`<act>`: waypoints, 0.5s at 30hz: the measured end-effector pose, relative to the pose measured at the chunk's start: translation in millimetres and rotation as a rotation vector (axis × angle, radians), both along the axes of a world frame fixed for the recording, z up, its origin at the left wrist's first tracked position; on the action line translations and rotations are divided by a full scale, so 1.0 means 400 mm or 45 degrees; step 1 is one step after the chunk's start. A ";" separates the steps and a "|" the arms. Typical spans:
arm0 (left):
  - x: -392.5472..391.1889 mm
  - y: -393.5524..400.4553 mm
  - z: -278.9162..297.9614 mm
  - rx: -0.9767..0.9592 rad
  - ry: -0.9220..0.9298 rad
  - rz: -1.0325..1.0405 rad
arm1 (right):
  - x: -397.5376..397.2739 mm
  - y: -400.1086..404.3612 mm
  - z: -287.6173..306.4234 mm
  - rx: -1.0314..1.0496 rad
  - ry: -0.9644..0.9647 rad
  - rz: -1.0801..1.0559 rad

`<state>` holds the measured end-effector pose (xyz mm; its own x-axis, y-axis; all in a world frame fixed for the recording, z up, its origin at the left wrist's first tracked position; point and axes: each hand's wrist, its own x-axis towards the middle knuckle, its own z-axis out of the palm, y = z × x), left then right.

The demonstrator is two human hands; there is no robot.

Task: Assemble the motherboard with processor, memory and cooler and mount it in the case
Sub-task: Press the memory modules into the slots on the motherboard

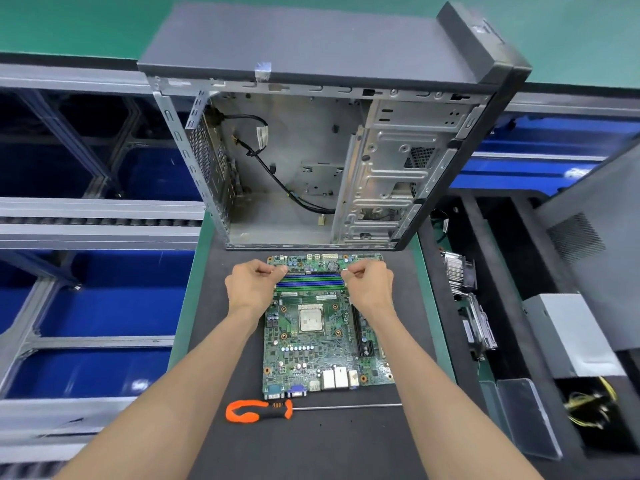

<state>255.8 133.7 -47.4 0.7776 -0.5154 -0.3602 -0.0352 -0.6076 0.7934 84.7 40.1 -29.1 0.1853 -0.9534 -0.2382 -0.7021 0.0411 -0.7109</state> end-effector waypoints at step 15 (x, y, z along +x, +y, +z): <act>-0.024 0.033 0.001 -0.051 -0.256 -0.180 | -0.043 0.033 -0.013 -0.215 0.089 0.284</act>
